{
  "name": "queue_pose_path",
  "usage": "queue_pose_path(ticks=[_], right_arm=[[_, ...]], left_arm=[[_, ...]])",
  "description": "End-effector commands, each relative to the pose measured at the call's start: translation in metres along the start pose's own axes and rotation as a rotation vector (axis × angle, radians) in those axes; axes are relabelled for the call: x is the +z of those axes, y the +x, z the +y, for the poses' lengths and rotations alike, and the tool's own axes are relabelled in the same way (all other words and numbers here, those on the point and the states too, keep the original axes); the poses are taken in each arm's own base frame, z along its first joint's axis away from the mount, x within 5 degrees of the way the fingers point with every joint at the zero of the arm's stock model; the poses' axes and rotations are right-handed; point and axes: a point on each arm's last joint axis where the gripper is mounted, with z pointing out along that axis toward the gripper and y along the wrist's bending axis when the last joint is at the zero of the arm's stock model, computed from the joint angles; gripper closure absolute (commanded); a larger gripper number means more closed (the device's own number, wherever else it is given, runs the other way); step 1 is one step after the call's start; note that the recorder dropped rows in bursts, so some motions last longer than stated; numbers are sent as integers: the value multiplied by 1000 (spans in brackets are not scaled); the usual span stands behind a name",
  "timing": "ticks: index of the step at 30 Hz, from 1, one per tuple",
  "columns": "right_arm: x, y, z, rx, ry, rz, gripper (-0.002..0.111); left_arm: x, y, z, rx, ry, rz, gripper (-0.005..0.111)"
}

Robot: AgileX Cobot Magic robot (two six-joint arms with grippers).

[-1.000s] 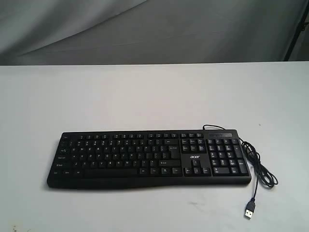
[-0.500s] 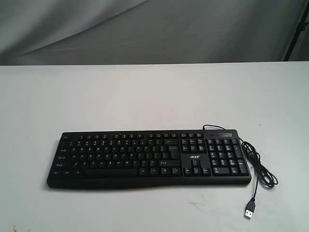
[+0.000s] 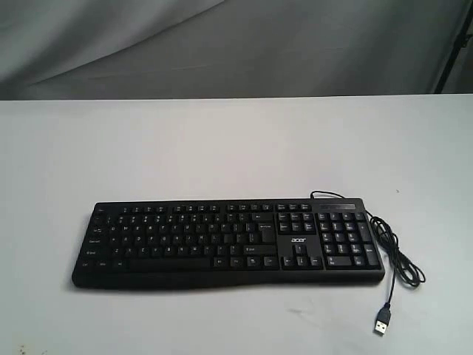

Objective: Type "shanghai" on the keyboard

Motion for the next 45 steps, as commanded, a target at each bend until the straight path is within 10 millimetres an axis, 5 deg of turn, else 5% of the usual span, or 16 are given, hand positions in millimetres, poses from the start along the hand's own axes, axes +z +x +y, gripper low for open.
queue_pose_path(ticks=[1,4,6,11,15,18,23,33,38,45], right_arm=[[100,15,-29,-326,220,498,108],[146,49,-39,-426,211,804,108],[172,78,-32,-402,57,973,108],[203,148,22,-191,-613,1104,108],[215,213,84,-159,-796,1112,108],[205,259,140,-274,-905,1143,108],[172,301,222,-348,-1074,1127,108],[113,328,369,-403,-1419,1086,108],[74,355,407,-427,-1533,1137,108],[52,378,413,-453,-1576,1212,108]], left_arm=[[0,0,0,-2,7,-7,107],[0,0,0,-2,7,-7,107],[0,0,0,-2,7,-7,107],[0,0,0,-2,7,-7,107],[0,0,0,-2,7,-7,107],[0,0,0,-2,7,-7,107],[0,0,0,-2,7,-7,107],[0,0,0,-2,7,-7,107],[0,0,0,-2,7,-7,107],[0,0,0,-2,7,-7,107]])
